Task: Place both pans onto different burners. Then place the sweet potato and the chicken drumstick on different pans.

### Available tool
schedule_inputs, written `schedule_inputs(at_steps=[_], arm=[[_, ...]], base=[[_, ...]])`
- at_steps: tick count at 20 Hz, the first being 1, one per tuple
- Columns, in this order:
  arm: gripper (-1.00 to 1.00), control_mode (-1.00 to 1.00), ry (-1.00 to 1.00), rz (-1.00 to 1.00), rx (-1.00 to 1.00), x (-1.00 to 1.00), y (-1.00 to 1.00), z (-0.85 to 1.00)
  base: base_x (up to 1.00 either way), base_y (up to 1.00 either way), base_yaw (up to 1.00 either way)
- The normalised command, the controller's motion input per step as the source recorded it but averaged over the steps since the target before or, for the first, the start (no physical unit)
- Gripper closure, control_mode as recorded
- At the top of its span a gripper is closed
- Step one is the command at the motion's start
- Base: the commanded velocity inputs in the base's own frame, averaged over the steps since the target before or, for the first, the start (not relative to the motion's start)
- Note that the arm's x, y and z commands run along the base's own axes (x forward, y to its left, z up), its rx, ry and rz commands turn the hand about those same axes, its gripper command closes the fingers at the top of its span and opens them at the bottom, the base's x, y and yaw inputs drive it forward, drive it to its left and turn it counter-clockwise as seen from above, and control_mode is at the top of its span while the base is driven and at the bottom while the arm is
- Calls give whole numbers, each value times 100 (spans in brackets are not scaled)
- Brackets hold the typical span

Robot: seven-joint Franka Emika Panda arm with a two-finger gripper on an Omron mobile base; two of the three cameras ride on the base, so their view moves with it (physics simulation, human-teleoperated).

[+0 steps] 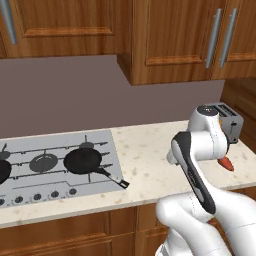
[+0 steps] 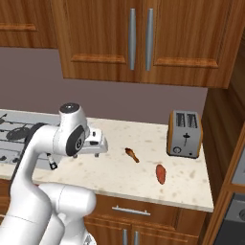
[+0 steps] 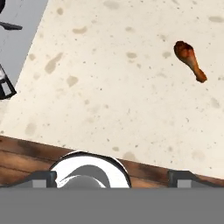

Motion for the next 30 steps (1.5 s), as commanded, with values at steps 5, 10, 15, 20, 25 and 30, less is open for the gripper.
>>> schedule_inputs(at_steps=[5, 10, 15, 20, 25, 30], arm=[[-100, -100, 0, -7, 3, 0, -25, -1], [-100, -100, -2, 0, 0, 0, -30, 0], [-100, -100, -3, 0, 0, 0, -53, 0], [-100, -100, -1, 0, 0, 0, -62, 0], [-100, -100, 0, 0, 0, 0, -54, -9], [-100, -100, 0, 0, 0, 3, -46, -4]], base=[[0, 0, 0], [0, 0, 0], [0, 0, 0], [0, 0, 0], [0, 0, 0], [0, 0, 0]])
